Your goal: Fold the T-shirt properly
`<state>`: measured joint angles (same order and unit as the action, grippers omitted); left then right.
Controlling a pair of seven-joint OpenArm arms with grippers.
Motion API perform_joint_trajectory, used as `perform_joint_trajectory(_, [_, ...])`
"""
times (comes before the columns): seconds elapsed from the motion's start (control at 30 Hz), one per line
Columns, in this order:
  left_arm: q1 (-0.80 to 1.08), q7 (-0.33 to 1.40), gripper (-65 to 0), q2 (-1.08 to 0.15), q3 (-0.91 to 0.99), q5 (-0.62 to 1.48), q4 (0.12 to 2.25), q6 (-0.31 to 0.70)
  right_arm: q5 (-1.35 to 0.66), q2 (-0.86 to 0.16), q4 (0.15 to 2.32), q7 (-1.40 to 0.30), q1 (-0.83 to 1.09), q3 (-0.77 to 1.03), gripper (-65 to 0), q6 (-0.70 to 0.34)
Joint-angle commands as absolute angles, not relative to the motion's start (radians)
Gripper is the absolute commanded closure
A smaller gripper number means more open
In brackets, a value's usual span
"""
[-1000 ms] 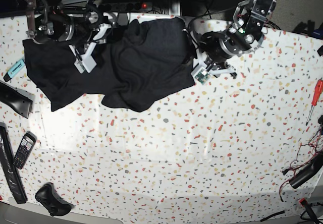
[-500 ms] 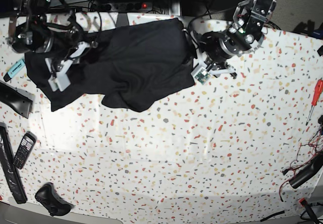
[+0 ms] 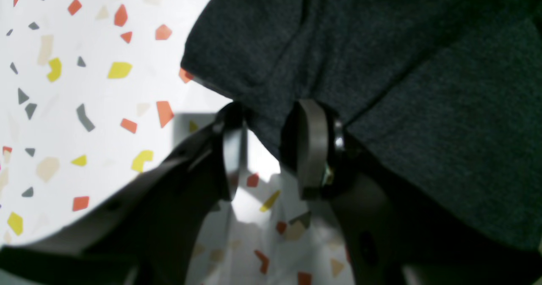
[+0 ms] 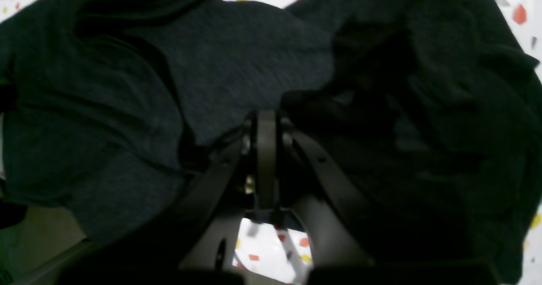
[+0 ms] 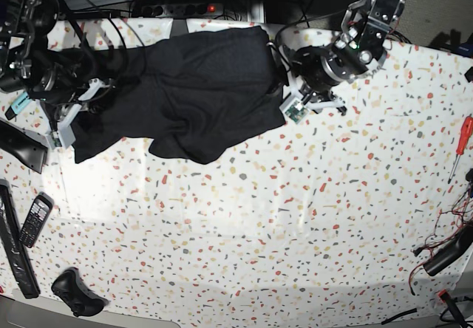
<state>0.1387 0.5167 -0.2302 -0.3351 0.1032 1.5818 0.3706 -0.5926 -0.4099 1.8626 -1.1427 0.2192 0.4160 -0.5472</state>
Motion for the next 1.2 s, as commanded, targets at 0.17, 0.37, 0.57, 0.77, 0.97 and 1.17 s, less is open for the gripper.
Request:
perform_joint_trajectory(0.17, [0.135, 0.523, -20.0, -0.236, -0.333, 0.094, 1.597, 0.368, -0.602, -0.477, 1.881, -1.131, 0.207, 0.435, -14.8, -0.554])
perform_joint_trajectory(0.37, [0.135, 0.492, -20.0, -0.236, -0.333, 0.094, 1.597, 0.368, -0.616, -0.539, 1.867, -1.131, 0.208, 0.534, -19.8, -0.551])
perform_joint_trajectory(0.57, [0.118, 0.478, -20.1, -0.236, -0.333, 0.094, 1.628, 0.368, -0.664, -0.685, 1.667, -1.131, 0.189, 0.551, -19.8, -0.55])
perform_joint_trajectory(0.77, [0.11, 0.504, -20.3, -0.236, -0.333, 0.094, 1.702, 0.368, -0.834, -0.782, 1.405, -1.134, 0.081, 0.55, -19.7, -0.578])
perform_joint_trajectory(0.97, [0.11, 0.556, -20.3, -0.236, -0.333, 0.094, 1.759, 0.368, -0.897, -0.846, 1.185, -1.148, -0.026, 0.461, -19.7, -0.675])
perform_joint_trajectory(1.17, [0.111, 0.559, -20.3, -0.237, -0.333, 0.093, 1.761, 0.368, -0.891, -0.856, 0.992, -1.141, -0.154, 0.317, -19.7, -0.676])
